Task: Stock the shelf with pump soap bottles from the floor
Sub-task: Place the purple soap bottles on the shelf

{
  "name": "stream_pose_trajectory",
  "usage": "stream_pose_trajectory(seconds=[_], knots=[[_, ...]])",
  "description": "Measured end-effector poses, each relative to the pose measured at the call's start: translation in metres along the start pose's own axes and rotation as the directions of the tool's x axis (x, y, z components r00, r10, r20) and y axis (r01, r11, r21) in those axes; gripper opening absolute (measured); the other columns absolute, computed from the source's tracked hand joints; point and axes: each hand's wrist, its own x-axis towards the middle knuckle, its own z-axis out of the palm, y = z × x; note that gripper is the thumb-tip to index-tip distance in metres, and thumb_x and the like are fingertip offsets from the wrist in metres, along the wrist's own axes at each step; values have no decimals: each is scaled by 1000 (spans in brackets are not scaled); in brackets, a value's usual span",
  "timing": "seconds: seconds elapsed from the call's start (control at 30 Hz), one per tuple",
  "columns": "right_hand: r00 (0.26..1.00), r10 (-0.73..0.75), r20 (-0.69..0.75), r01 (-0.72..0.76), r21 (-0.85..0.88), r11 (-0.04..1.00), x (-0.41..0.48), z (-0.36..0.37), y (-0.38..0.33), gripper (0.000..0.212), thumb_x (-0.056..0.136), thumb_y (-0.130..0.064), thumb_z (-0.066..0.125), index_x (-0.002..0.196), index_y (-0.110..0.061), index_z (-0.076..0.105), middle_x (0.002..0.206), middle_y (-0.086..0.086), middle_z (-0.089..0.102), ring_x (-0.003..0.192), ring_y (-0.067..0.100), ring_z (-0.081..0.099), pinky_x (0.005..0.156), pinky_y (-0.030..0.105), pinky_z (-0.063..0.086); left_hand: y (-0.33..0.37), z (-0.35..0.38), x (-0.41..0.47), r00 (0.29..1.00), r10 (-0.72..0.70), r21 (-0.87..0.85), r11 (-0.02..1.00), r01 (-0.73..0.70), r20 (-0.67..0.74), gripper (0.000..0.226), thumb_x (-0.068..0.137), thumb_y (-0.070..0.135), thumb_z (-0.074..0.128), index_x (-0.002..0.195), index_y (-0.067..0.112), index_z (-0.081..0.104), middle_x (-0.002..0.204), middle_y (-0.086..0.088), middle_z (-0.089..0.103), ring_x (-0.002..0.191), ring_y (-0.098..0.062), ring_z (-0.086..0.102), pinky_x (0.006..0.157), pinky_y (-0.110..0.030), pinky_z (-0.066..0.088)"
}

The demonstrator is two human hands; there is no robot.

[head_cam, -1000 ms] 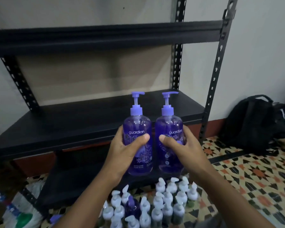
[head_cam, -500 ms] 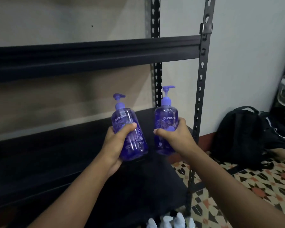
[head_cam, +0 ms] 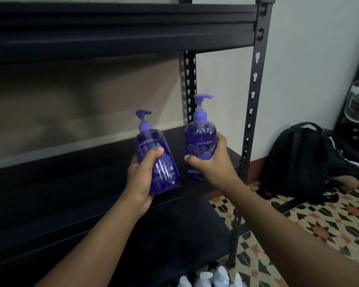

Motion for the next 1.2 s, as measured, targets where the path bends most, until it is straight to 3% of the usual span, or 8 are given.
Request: stream_pose_trajectory(seconds=[0.1, 0.23, 0.37, 0.5, 0.8, 0.97, 1.2], knots=[[999, -6, -33, 0, -181, 983, -6, 2, 9, 102, 64, -35, 92, 143, -28, 29, 135, -3, 42, 124, 17, 50, 106, 37, 47, 0, 2, 5, 999, 28, 3, 1000, -28, -27, 48, 80, 26, 79, 125, 22, 62, 103, -7, 72, 86, -20, 73, 71, -41, 59], [999, 7, -34, -15, -226, 974, 0, 2, 9, 91, 68, -30, 92, 138, -25, 33, 126, -5, 53, 106, 11, 57, 89, 29, 50, 0, 9, 11, 997, 68, 35, 997, -68, -24, 32, 86, 20, 74, 115, 31, 63, 107, -6, 73, 90, -21, 73, 77, -42, 62], [997, 70, -40, -78, -307, 949, 28, 5, 8, 86, 69, -32, 91, 134, -18, 37, 114, -7, 53, 102, 16, 56, 82, 29, 48, -1, 6, 12, 999, 37, 4, 999, -37, 1, 44, 84, 25, 76, 125, 29, 61, 111, -6, 72, 95, -23, 73, 74, -42, 61], [991, 129, -21, -129, -322, 938, 62, 14, 11, 84, 71, -29, 91, 136, -16, 39, 116, -4, 53, 105, 17, 53, 83, 29, 45, -4, 3, 14, 1000, 6, -36, 999, -6, -2, 68, 65, 35, 79, 130, 24, 60, 108, -8, 73, 93, -24, 73, 68, -41, 60], [988, 144, -63, -157, -415, 896, 115, 37, 25, 81, 67, -35, 93, 130, -15, 46, 129, 5, 58, 100, 18, 52, 83, 31, 45, -10, -1, 22, 1000, -13, -74, 997, 12, -12, 59, 68, 35, 79, 124, 24, 64, 101, -4, 76, 90, -22, 74, 78, -45, 60], [989, 139, -51, -147, -441, 885, 129, 39, 31, 79, 72, -32, 90, 134, -11, 46, 132, 8, 60, 115, 26, 59, 83, 29, 42, -10, 0, 24, 1000, -23, -90, 996, 22, -11, 59, 69, 34, 77, 125, 20, 65, 102, -6, 74, 89, -23, 73, 78, -44, 60], [990, 132, -49, -140, -438, 888, 143, 46, 36, 77, 71, -28, 90, 132, -9, 48, 129, 9, 62, 114, 28, 59, 84, 28, 42, -11, 1, 23, 999, -30, -85, 996, 27, -27, 41, 85, 26, 73, 125, 19, 64, 102, -8, 74, 90, -24, 72, 84, -50, 61]])
